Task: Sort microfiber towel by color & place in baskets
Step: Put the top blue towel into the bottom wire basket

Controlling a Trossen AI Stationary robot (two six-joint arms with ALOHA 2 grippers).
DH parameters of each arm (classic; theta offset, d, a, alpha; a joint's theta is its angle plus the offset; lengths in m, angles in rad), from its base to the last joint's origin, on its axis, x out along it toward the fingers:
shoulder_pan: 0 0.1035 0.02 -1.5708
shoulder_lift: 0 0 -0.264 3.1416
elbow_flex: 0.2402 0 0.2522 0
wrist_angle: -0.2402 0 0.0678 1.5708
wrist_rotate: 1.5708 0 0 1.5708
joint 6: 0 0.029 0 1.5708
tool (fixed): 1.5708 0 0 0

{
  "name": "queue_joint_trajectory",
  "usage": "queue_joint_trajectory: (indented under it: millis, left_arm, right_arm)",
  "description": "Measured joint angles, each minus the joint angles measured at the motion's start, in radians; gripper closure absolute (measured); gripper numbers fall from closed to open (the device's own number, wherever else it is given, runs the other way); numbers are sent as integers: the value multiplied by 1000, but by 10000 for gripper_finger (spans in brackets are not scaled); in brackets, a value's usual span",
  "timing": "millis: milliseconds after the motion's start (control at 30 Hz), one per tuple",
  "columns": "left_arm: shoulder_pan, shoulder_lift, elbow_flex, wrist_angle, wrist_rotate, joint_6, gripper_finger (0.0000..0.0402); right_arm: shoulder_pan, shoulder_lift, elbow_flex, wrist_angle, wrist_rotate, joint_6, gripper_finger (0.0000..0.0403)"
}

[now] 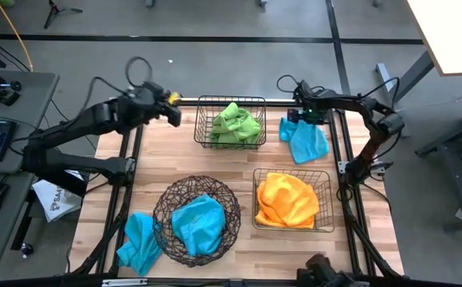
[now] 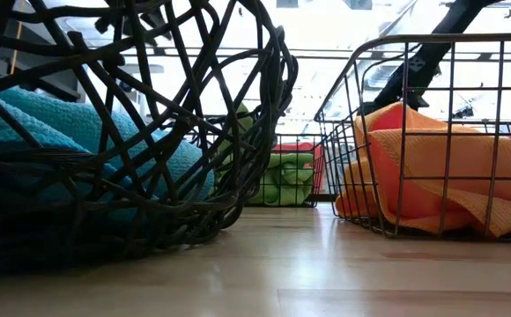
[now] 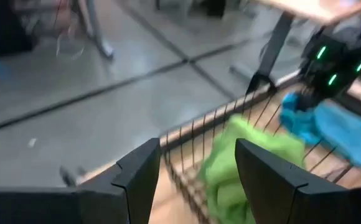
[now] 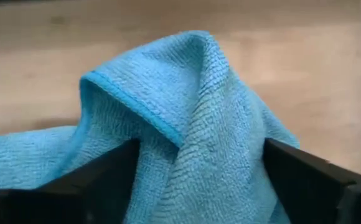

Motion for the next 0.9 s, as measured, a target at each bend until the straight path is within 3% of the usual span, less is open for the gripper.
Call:
queue_joint_trajectory:
  millis: [100, 200, 267, 433, 533, 633, 733, 900]
  left_arm:
    - [41, -59, 0, 77, 50, 100, 204]
    - [69, -133, 0, 147, 100, 186, 204]
    - [79, -192, 1, 186, 146, 222, 204]
    - [83, -309, 2, 208, 289, 235, 204]
    - [83, -346, 2, 176, 377, 178, 204]
    - [83, -364, 1, 146, 444, 153, 204]
    - [83, -365, 1, 132, 497, 152, 204]
    - [83, -348, 1, 146, 509, 160, 204]
  right_arm:
    - [50, 3, 0, -30, -3, 36, 169]
    - [110, -16, -1, -42, -17, 61, 329]
    - [151, -54, 1, -45, -16, 78, 375]
    - [264, -251, 64, -101, 28, 175, 382]
    - [375, -413, 129, -58, 151, 238, 392]
    - [514, -543, 167, 100, 293, 242, 389]
    - [653, -611, 170, 351, 338, 136, 397]
    - [895, -551, 171, 648, 351, -50, 397]
